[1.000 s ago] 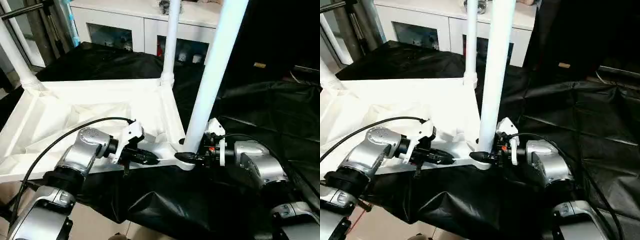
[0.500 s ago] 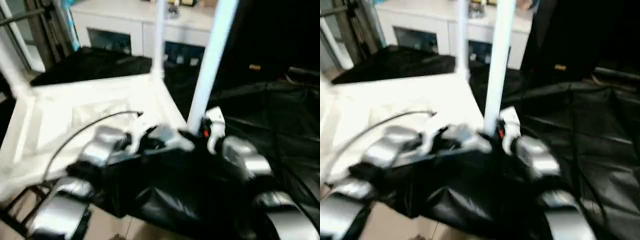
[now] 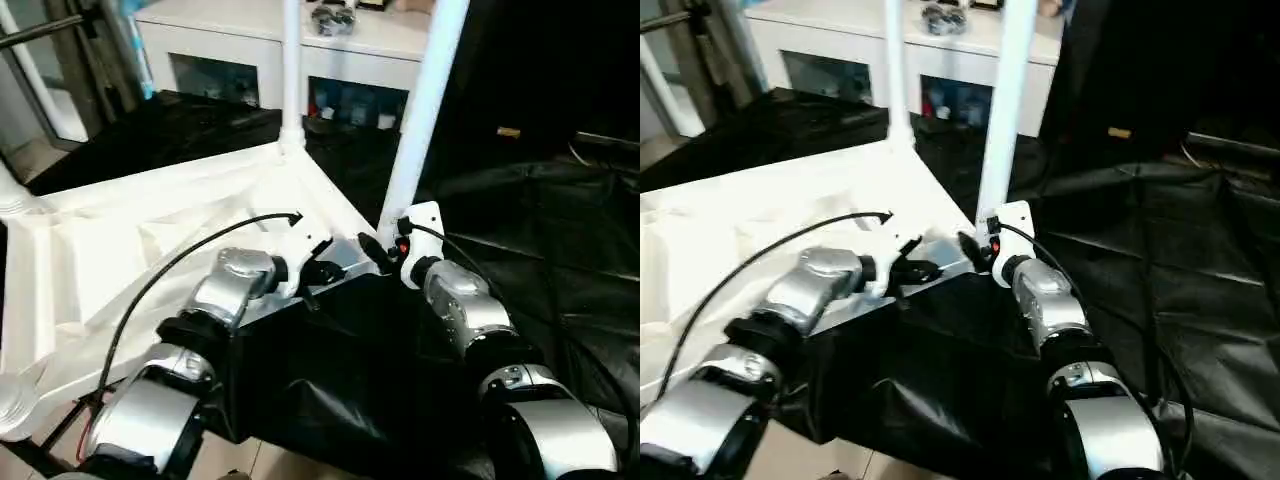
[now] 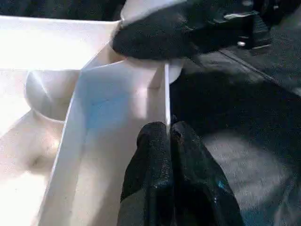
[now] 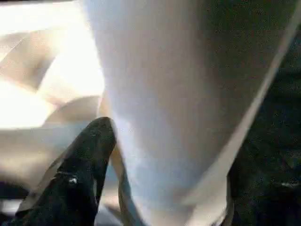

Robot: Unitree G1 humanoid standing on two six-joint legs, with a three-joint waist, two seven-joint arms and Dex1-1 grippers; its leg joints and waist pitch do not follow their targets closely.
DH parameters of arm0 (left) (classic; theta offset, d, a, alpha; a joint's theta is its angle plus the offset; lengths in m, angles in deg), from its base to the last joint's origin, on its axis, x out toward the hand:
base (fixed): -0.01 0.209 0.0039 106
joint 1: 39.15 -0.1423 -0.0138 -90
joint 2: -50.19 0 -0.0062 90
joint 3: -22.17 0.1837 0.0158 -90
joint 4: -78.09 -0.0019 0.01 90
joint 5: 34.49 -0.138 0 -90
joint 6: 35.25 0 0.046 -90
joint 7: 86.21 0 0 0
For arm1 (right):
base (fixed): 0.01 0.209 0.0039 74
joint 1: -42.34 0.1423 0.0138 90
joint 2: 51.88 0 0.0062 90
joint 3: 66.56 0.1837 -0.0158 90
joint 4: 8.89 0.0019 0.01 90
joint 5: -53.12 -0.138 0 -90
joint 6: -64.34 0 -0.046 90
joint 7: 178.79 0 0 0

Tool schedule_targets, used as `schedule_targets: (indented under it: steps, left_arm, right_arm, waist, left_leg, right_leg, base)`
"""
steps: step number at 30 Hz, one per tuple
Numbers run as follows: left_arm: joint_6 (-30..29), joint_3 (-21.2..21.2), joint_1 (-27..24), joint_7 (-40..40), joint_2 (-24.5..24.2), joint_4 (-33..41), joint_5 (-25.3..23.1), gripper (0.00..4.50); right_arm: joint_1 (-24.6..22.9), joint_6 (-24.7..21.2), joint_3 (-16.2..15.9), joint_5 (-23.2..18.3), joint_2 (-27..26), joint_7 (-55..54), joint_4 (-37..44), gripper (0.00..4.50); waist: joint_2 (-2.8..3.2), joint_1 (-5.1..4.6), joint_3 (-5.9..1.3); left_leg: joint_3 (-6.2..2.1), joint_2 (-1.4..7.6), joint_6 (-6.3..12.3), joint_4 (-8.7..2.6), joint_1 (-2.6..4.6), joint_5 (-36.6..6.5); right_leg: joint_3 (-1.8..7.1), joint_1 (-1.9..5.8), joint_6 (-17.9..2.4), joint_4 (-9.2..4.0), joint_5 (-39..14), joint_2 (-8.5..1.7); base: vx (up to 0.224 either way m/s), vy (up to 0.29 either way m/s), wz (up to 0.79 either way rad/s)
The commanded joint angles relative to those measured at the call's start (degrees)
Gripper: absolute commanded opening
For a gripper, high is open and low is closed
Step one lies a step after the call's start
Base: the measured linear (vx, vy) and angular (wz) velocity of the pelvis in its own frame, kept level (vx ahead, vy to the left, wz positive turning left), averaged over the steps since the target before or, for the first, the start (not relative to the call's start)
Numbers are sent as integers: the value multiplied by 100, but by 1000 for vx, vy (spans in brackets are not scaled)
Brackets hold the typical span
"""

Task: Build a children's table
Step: Rotate leg to tighten

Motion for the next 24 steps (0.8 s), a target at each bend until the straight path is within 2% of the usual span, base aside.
schedule_targets:
  steps: [1,4,7,12,15,16,19,22,24]
  left_arm:
    - [260,86,-22,-314,58,280,208,0]
    - [276,138,-138,-903,-180,473,328,0]
    - [286,157,-176,-1100,-253,540,371,0]
    - [311,257,-348,-1921,-541,879,522,0]
    - [239,298,-435,-2225,-717,1022,563,0]
    - [188,316,-465,-2356,-784,1075,578,0]
    - [128,314,-540,-2524,-879,1195,621,0]
    - [79,334,-593,-2607,-939,1277,640,0]
    - [40,341,-631,-2695,-978,1330,646,0]
  right_arm:
    - [-245,-46,-671,155,-211,1059,-42,383]
    - [-393,-63,-733,11,92,1881,269,383]
    - [-449,-54,-765,-22,199,2133,384,383]
    - [-715,-153,-916,-183,589,3209,884,383]
    - [-875,-360,-957,-339,765,3723,1187,383]
    - [-918,-436,-958,-379,805,3854,1262,359]
    - [-986,-539,-975,-401,843,4000,1344,340]
    - [-1041,-614,-1012,-419,873,4092,1434,311]
    - [-1086,-679,-1022,-446,887,4168,1522,311]
  waist:
    - [-6,-7,-326]
    - [-12,-18,-334]
    - [-9,-3,-347]
    - [-8,55,-340]
    - [-5,81,-323]
    - [-11,88,-322]
    - [-10,88,-317]
    - [-11,103,-320]
    - [-5,107,-327]
  left_leg:
    - [9,101,218,-371,-7,-1125]
    - [17,100,366,-349,-8,-955]
    - [36,123,511,-315,-4,-708]
    - [58,145,619,-304,7,-725]
    - [58,154,566,-322,23,-914]
    - [54,159,531,-328,22,-963]
    - [55,160,425,-340,31,-996]
    - [50,157,377,-341,23,-953]
    - [48,156,382,-336,21,-907]
  right_leg:
    - [208,281,-1228,-410,-691,-268]
    - [205,306,-1392,-361,-338,-261]
    - [197,295,-1569,-308,66,-244]
    - [192,288,-1668,-297,103,-252]
    - [194,279,-1636,-322,-163,-252]
    - [196,277,-1608,-324,-244,-260]
    - [199,256,-1569,-340,-444,-266]
    - [202,266,-1540,-334,-434,-271]
    - [200,268,-1537,-327,-370,-268]
  base:
    - [0,0,0]
    - [0,0,0]
    - [0,0,0]
    - [0,0,0]
    - [0,0,0]
    - [0,0,0]
    - [0,0,0]
    - [0,0,0]
    - [0,0,0]
